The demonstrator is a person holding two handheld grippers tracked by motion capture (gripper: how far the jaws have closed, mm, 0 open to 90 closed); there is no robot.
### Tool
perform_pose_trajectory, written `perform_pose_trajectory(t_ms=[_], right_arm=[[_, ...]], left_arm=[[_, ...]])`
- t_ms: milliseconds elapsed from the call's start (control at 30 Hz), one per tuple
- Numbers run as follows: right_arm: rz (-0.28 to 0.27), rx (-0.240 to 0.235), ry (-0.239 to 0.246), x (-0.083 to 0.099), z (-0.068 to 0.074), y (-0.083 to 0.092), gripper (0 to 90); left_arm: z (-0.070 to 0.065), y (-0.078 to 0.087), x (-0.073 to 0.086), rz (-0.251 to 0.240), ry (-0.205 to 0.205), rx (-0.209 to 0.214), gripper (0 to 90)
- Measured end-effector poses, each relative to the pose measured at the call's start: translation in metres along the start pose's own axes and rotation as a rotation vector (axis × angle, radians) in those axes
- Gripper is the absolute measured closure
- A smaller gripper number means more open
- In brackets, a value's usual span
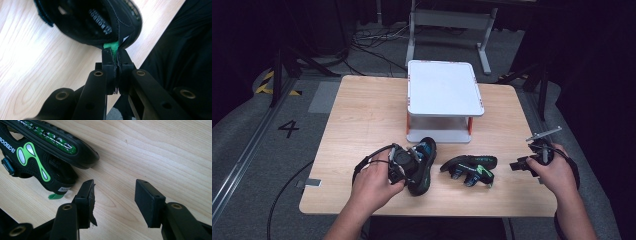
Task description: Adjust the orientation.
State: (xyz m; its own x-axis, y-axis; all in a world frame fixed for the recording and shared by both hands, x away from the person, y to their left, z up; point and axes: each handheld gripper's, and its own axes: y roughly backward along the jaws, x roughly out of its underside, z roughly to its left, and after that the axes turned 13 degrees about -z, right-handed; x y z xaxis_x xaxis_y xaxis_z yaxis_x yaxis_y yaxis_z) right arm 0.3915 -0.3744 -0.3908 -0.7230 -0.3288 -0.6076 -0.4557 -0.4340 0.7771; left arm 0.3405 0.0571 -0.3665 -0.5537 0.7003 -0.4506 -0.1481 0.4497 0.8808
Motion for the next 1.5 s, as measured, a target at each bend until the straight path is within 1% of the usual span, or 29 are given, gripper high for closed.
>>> perform_pose_trajectory(t_ms=[100,200,333,367,400,433,500,600,667,733,767,800,833,867,933,967,1000,1067,1100,1133,1167,1233,1267,1300,1333,1367,1400,1467,1500], right_arm=[[-0.026,0.002,0.009,0.002,0.000,0.006,51.4],[-0.045,0.003,0.015,0.003,0.001,0.009,51.4],[-0.066,0.000,0.026,0.005,0.003,0.016,51.4],[-0.066,-0.001,0.028,0.005,0.003,0.016,51.4],[-0.066,-0.001,0.028,0.005,0.003,0.016,51.4],[-0.065,-0.001,0.030,0.005,0.004,0.016,51.4],[-0.062,-0.001,0.034,0.004,0.005,0.017,51.1],[-0.062,-0.005,0.041,0.003,0.006,0.016,50.9],[-0.061,-0.009,0.046,0.002,0.007,0.014,50.8],[-0.057,-0.008,0.053,0.001,0.008,0.013,50.6],[-0.058,-0.008,0.055,0.001,0.009,0.013,50.4],[-0.058,-0.010,0.056,0.000,0.009,0.013,50.3],[-0.059,-0.010,0.056,0.000,0.009,0.012,50.2],[-0.057,-0.009,0.060,0.000,0.010,0.012,50.0],[-0.057,-0.008,0.062,-0.001,0.010,0.012,49.6],[-0.057,-0.007,0.064,-0.001,0.011,0.012,49.2],[-0.058,-0.006,0.065,-0.002,0.011,0.012,48.5],[-0.066,-0.005,0.069,-0.002,0.013,0.012,47.0],[-0.065,-0.007,0.071,-0.002,0.014,0.012,46.0],[-0.057,-0.003,0.078,-0.002,0.015,0.011,43.1],[-0.057,-0.003,0.078,-0.002,0.015,0.011,43.1],[-0.054,0.002,0.101,-0.001,0.017,0.009,41.5],[-0.043,0.011,0.118,0.000,0.018,0.007,38.7],[-0.043,0.011,0.118,0.000,0.018,0.007,38.7],[-0.031,0.020,0.145,0.001,0.018,0.006,37.7],[-0.031,0.020,0.145,0.001,0.018,0.006,37.7],[-0.031,0.024,0.151,0.001,0.019,0.006,35.9],[-0.017,0.030,0.178,0.002,0.022,0.006,32.0],[-0.001,0.028,0.205,0.003,0.026,0.005,27.2]], left_arm=[[-0.005,-0.007,-0.007,-0.001,-0.012,0.026,87.2],[-0.007,-0.011,-0.011,-0.003,-0.028,0.037,87.1],[-0.016,-0.023,-0.023,0.010,-0.056,0.071,87.2],[-0.020,-0.030,-0.029,0.022,-0.067,0.085,87.3],[-0.020,-0.030,-0.029,0.022,-0.067,0.085,87.3],[-0.022,-0.035,-0.031,0.030,-0.066,0.095,87.3],[-0.026,-0.042,-0.036,0.045,-0.082,0.097,87.3],[-0.029,-0.043,-0.039,0.053,-0.090,0.091,87.2],[-0.027,-0.042,-0.037,0.042,-0.083,0.098,86.8],[-0.023,-0.037,-0.034,0.005,-0.035,0.119,84.6],[-0.020,-0.035,-0.033,-0.016,-0.017,0.129,80.3],[-0.016,-0.031,-0.031,-0.053,-0.003,0.130,72.3],[-0.014,-0.026,-0.029,-0.068,0.008,0.114,65.7],[-0.011,-0.022,-0.028,-0.077,0.020,0.098,64.1],[-0.004,-0.011,-0.023,-0.114,0.050,0.073,50.3],[-0.001,-0.008,-0.022,-0.132,0.063,0.070,49.3],[0.004,-0.003,-0.019,-0.150,0.081,0.051,48.9],[0.015,0.006,-0.014,-0.173,0.124,-0.012,44.9],[0.022,0.009,-0.011,-0.174,0.137,-0.048,44.8],[0.027,0.012,-0.008,-0.171,0.149,-0.079,43.2],[0.032,0.014,-0.005,-0.167,0.164,-0.108,43.2],[0.043,0.018,0.000,-0.159,0.182,-0.145,42.5],[0.048,0.019,0.003,-0.153,0.193,-0.161,42.5],[0.053,0.020,0.006,-0.145,0.199,-0.182,42.5],[0.061,0.022,0.011,-0.127,0.214,-0.217,42.5],[0.061,0.022,0.011,-0.127,0.214,-0.217,42.5],[0.066,0.023,0.014,-0.111,0.223,-0.230,42.5],[0.073,0.023,0.018,-0.090,0.257,-0.249,41.6],[0.077,0.023,0.021,-0.079,0.271,-0.271,40.5]])
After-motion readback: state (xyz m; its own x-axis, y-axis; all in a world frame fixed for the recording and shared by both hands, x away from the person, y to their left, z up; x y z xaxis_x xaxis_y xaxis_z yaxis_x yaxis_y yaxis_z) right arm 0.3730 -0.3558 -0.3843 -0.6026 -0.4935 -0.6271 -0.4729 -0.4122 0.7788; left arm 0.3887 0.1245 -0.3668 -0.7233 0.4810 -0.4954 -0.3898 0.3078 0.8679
